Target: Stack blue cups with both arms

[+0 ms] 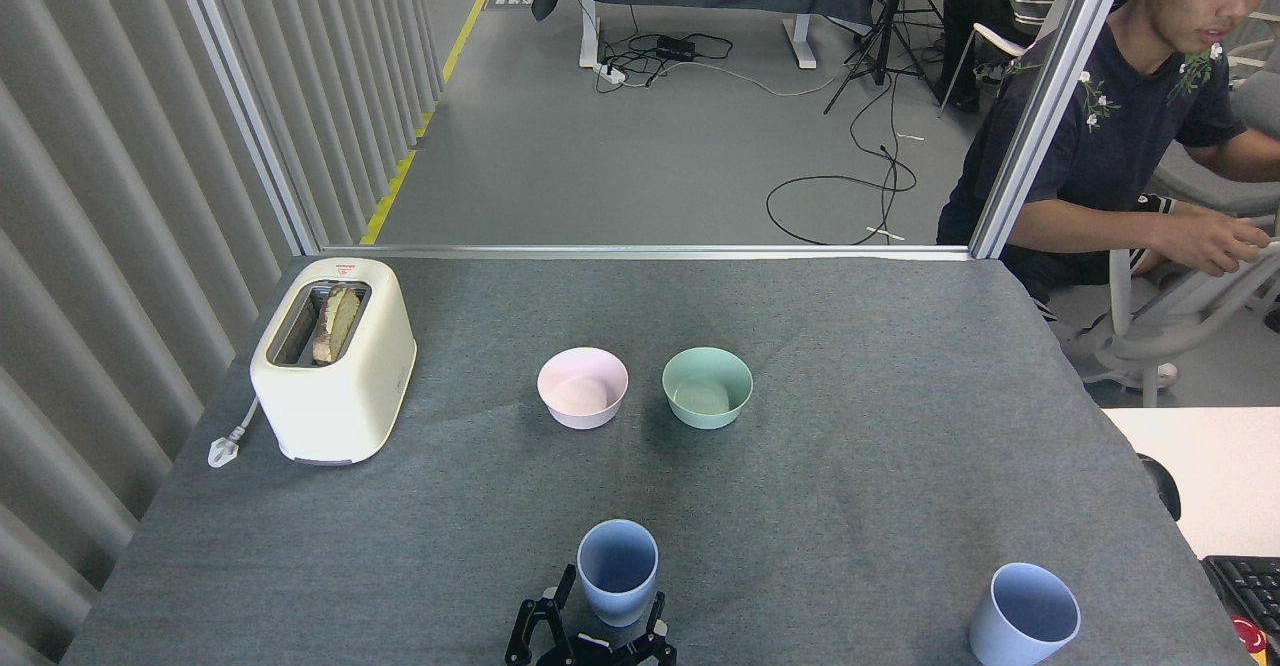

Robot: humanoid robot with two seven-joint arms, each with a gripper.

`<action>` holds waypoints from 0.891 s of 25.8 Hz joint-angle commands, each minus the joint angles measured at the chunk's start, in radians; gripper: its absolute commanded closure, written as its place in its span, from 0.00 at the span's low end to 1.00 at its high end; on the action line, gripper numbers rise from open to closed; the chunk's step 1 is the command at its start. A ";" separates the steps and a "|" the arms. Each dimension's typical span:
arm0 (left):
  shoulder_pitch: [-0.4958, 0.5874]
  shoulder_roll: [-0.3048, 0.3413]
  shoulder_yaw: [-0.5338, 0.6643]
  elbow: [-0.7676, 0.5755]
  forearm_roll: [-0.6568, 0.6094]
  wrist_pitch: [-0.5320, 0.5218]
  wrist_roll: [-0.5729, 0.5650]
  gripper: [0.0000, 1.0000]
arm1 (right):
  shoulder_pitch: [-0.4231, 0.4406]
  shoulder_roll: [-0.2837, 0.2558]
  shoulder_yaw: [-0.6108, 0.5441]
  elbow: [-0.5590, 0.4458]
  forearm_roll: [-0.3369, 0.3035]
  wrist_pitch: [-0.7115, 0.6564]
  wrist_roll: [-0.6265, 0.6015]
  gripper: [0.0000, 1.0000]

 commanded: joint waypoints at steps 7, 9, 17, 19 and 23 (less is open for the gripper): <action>0.255 0.094 0.016 -0.227 -0.003 0.004 0.000 0.00 | -0.002 0.000 0.012 0.006 0.001 0.000 0.000 0.00; 0.299 0.106 0.053 -0.255 -0.003 0.004 0.000 0.00 | -0.002 0.000 0.012 0.006 0.000 0.000 0.000 0.00; 0.405 0.155 0.246 -0.352 0.001 0.004 0.000 0.00 | -0.002 0.000 -0.078 0.020 0.000 -0.011 0.008 0.00; 0.405 0.155 0.263 -0.352 0.001 0.004 0.000 0.00 | -0.029 0.003 -0.141 0.086 0.001 -0.006 0.017 0.00; 0.394 0.149 0.263 -0.341 0.001 0.004 0.002 0.00 | -0.103 0.005 -0.252 0.172 0.001 0.000 0.051 0.00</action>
